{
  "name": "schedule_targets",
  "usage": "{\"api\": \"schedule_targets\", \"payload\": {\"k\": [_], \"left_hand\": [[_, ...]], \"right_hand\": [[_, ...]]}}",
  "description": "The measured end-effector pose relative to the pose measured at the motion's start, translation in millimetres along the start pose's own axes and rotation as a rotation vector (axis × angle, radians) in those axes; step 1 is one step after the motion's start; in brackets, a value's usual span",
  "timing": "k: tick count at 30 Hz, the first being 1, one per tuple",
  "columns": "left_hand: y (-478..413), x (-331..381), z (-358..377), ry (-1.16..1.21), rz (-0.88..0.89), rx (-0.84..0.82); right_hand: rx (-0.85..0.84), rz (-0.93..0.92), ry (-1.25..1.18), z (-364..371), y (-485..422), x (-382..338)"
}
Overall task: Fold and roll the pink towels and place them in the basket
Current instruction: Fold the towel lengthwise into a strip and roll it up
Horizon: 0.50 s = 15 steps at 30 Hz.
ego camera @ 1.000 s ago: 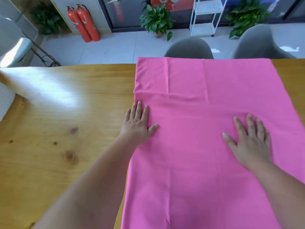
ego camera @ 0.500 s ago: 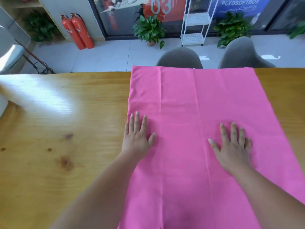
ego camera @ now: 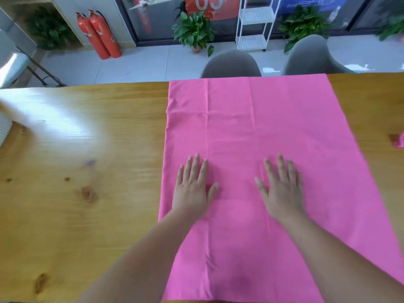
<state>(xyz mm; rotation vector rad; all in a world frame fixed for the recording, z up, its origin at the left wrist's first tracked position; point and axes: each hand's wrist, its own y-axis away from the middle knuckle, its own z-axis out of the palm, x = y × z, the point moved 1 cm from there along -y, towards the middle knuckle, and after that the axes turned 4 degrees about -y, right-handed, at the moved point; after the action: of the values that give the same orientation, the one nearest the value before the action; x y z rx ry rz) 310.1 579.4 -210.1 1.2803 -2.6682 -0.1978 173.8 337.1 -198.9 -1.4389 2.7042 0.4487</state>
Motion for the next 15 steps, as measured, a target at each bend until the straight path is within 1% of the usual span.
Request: {"api": "schedule_targets", "payload": {"k": [2, 4, 7, 9, 10, 11, 13, 15], "left_hand": [[56.7, 0.7, 21.3, 0.002, 0.019, 0.033], [86.8, -18.5, 36.6, -0.001, -0.015, 0.059], [96.7, -35.5, 37.4, -0.072, -0.076, 0.058], [100.6, -21.0, 31.1, -0.084, -0.123, 0.008], [106.7, -7.0, 29.9, -0.077, -0.117, -0.015], [118.1, 8.5, 31.2, -0.066, -0.09, -0.027], [152.0, 36.1, 39.3, -0.048, -0.028, -0.036], [188.5, 46.4, 52.9, -0.057, -0.038, -0.029]], "right_hand": [[0.02, -0.048, 0.005, 19.5, 49.1, 12.7], [0.049, -0.009, 0.0, 30.8, 86.6, 39.9], [0.053, 0.044, 0.021, 33.1, 116.3, 74.4], [0.033, 0.076, 0.019, 32.7, 127.3, 79.0], [0.026, 0.077, 0.012, 33.0, 135.0, 76.5], [0.019, 0.053, 0.009, 35.1, 145.6, 73.3], [-0.016, -0.06, 0.038, 42.7, 172.7, 68.8], [-0.037, -0.134, 0.071, 50.9, 199.4, 77.5]]}}
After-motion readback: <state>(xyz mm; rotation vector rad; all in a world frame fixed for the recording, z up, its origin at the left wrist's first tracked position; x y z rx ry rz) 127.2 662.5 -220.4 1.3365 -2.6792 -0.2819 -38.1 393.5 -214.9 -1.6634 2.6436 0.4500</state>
